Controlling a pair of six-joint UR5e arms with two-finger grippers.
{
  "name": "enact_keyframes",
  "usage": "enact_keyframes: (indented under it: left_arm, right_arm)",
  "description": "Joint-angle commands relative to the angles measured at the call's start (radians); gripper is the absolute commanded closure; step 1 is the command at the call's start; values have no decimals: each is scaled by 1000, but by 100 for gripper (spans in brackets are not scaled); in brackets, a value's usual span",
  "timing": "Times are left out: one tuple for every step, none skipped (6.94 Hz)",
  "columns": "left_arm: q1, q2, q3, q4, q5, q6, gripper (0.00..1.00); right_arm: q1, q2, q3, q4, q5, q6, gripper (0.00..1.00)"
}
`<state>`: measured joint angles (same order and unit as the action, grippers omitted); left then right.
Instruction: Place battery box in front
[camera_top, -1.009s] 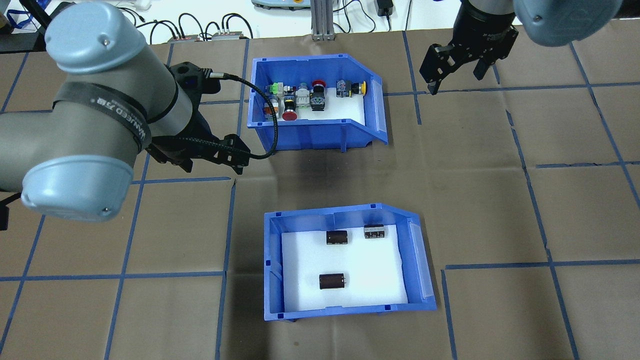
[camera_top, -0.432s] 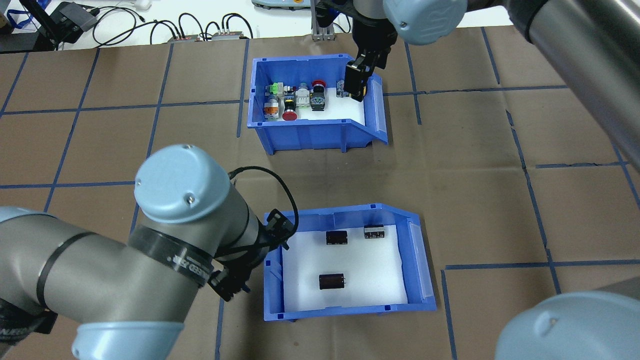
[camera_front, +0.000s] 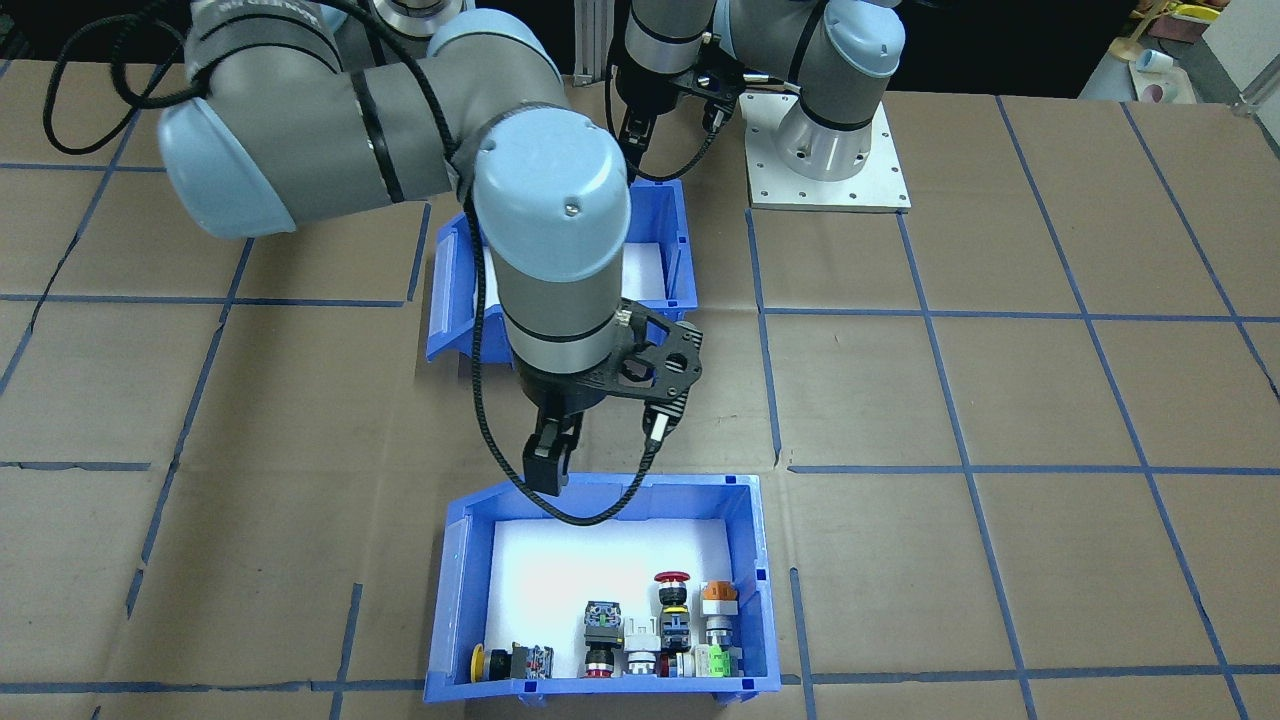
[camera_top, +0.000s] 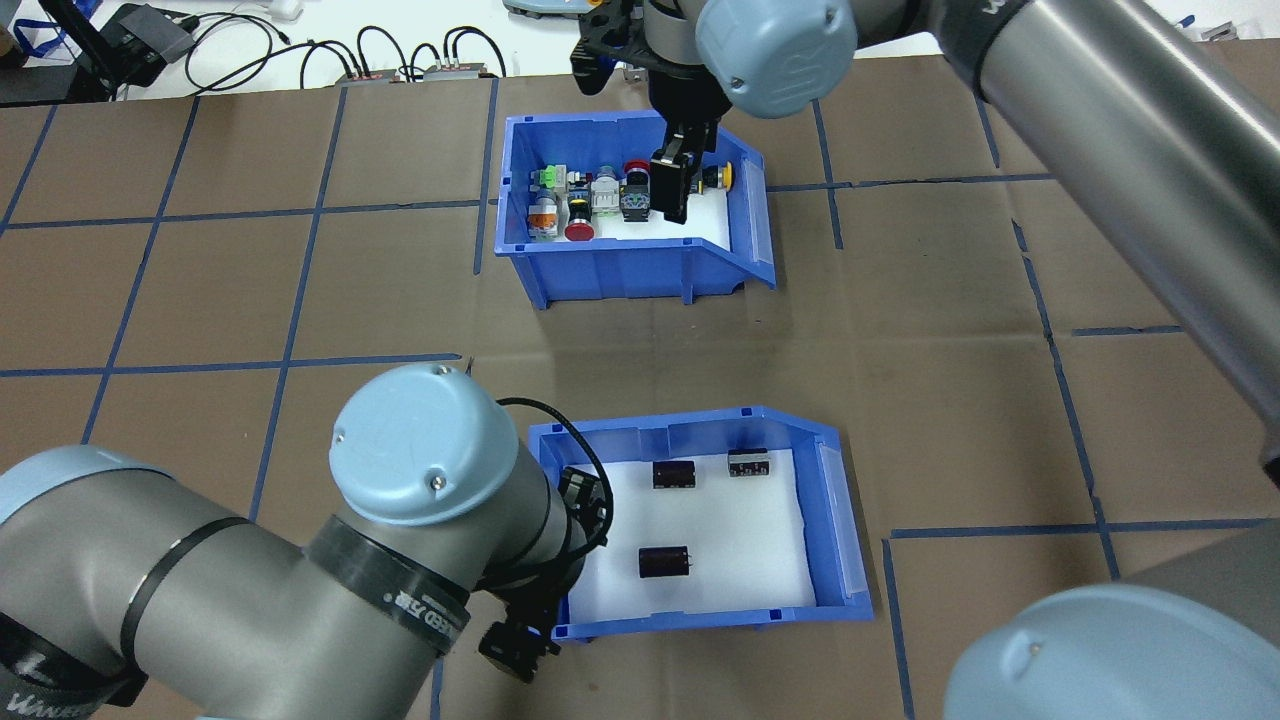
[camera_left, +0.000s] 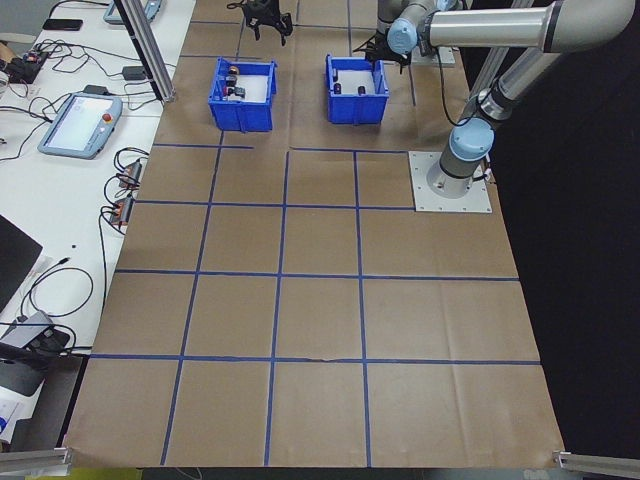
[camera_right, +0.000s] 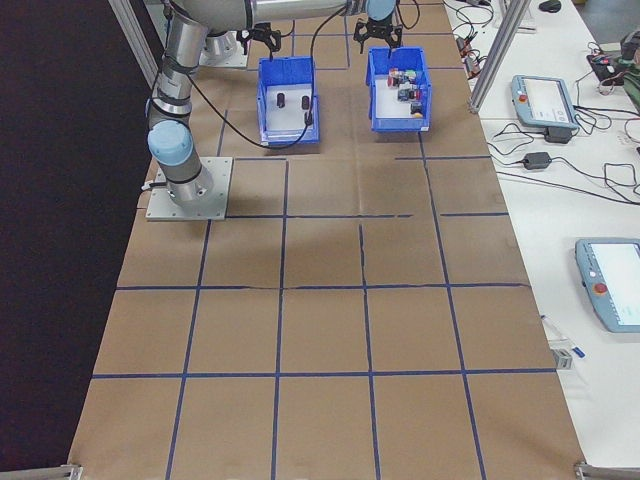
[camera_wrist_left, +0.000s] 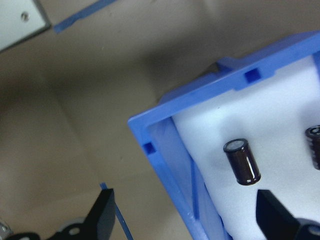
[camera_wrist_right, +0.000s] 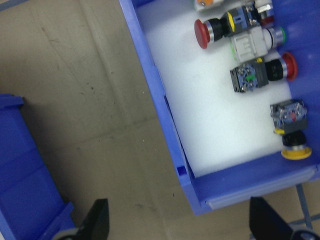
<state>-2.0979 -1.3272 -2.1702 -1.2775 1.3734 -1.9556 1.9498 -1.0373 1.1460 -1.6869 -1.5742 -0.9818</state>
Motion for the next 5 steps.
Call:
enact_keyframes:
  left_arm:
    - [-25,-14,-54,133,-20,-176,1]
    - [-31,-14,-81,208,-26,-224,1]
    - [-34,-18,-89,220,-25,-227,1]
    - [-34,-18,-124,251,-23,-226,1]
    - [-36,-30,-169,377,-19,-229,1]
  right_arm:
    - [57,69,-25,-19,-16,-162,0]
    - [57,91,-25,-28,-17,-166,0]
    - [57,106,-28,-31,-18,-147,0]
    - [57,114,-26,-62,-30,-138,0]
    - [57,137,-26,-71,-24,-141,0]
